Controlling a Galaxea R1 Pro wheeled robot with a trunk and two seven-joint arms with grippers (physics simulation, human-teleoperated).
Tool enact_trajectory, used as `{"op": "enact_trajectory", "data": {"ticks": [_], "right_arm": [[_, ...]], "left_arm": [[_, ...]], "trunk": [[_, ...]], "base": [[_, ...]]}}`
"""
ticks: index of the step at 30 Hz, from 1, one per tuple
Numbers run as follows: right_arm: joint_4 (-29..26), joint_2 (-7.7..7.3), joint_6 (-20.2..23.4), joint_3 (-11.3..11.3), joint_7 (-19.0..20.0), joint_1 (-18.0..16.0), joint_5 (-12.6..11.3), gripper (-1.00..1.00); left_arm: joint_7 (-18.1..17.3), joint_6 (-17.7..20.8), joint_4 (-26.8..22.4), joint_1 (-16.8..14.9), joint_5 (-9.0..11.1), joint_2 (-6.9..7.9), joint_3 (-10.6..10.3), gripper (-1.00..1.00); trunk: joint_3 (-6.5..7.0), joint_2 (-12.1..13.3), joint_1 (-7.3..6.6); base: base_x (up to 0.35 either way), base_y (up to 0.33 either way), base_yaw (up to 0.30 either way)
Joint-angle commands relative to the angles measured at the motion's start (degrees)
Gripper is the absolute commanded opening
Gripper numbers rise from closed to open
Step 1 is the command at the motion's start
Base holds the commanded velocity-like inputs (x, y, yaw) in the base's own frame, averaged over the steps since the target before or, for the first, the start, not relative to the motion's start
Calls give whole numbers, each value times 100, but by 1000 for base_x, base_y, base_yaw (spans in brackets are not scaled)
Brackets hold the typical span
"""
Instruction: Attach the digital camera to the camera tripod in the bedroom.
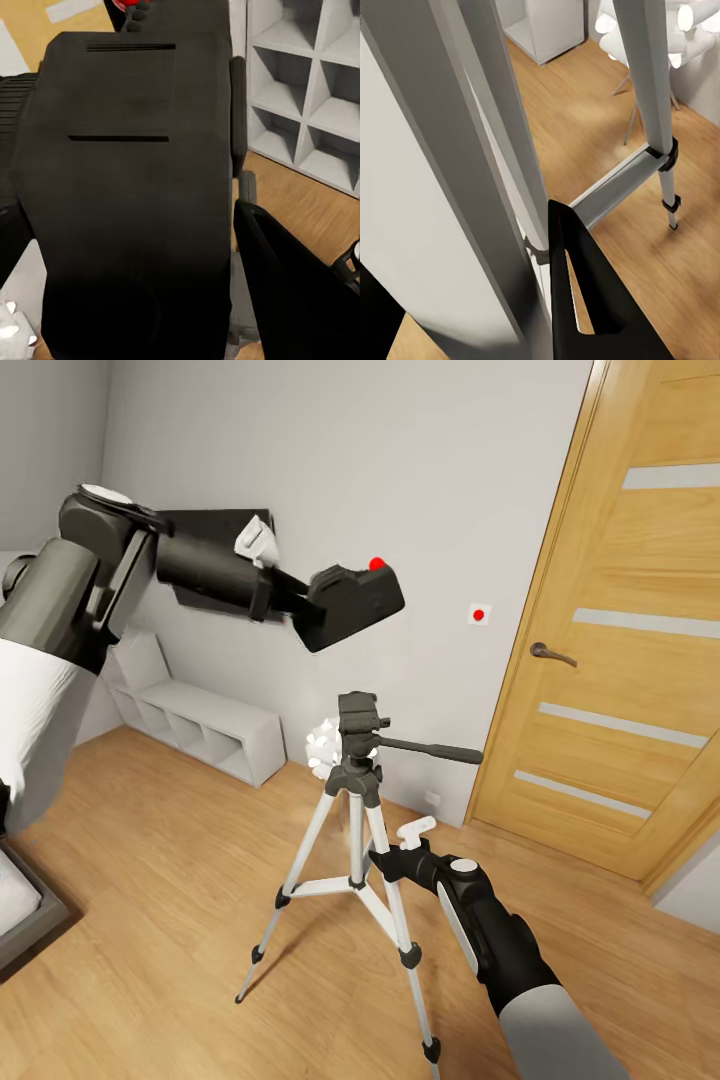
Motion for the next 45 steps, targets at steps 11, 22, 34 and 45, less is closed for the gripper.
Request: {"op": "enact_trajectory", "data": {"ticks": [11,22,34,45], "right_arm": [[-4,3,25,-6,40,-3,81,-100],[-4,3,25,-6,40,-3,81,-100],[-4,3,25,-6,35,-3,81,-100],[-4,3,25,-6,31,-3,81,-100]], "left_arm": [[-4,359,275,-612,-37,-14,-1255,-100],[-5,346,245,-623,-29,-19,-1316,-100],[2,363,259,-624,-30,-20,-1353,-100],[-3,375,210,-624,-83,7,-1379,-100]], "trunk": [[-13,-11,4],[-13,-11,4],[-13,-11,4],[-13,-11,4]], "base": [[0,0,0],[0,0,0],[0,0,0],[0,0,0]]}}
